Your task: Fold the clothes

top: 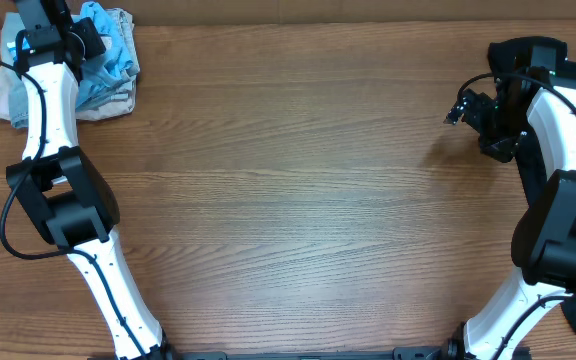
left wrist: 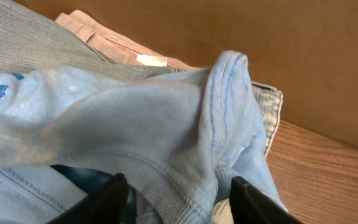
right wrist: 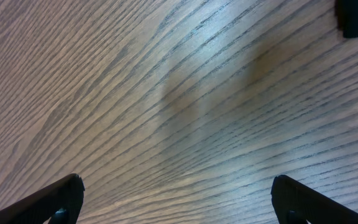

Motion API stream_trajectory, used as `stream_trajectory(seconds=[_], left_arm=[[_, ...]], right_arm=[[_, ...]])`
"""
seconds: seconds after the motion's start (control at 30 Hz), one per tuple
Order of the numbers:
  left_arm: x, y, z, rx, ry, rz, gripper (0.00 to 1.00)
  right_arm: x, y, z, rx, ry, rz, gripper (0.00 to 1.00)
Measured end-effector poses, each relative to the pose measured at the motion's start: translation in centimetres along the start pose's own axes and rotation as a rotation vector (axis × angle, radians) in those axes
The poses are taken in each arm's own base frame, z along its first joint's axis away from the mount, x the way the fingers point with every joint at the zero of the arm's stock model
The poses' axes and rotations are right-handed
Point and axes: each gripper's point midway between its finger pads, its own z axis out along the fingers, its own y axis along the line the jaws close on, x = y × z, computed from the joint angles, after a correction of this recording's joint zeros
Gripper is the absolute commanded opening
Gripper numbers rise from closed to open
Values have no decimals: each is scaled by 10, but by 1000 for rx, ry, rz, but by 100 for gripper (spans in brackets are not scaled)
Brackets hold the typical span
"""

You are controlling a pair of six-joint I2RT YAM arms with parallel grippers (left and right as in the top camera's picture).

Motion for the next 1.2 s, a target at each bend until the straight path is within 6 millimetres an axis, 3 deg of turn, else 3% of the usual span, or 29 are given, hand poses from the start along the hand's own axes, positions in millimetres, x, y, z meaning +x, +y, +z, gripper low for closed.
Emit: stream_trajectory(seconds=[0.07,0.2,0.4,0.53,0.77,0.87,0.9,0.93,0.97,1.0,1.2], left_arm=[[-2,0,0,-1,-10,-1,4],[-13,-1,0,2,-53,6,4],[-47,-7,-7,26,-181,-13,4],[-76,-17,-16,86,-287,-82,4],[-106,-39,-29,196,-404,-186,6],[-110,-55,-33,232,-425,-194,15],[-109,-61,-33,242,-423,-194,27],[-108,-67,-33,251,-421,-189,54],[-107,-73,-34,260,-418,-186,86],[-106,-79,-34,270,-415,-187,100],[-87,-95,-28,274,-341,-180,100]], right_arm=[[0,0,0,0,1,0,100],[0,0,0,0,1,0,100],[0,0,0,0,1,0,100],[0,0,0,0,1,0,100],[0,0,0,0,1,0,100],[0,0,0,0,1,0,100],[0,0,0,0,0,0,100],[0,0,0,0,0,0,100],[0,0,0,0,1,0,100],[0,0,0,0,0,-1,100],[0,0,0,0,0,0,100]])
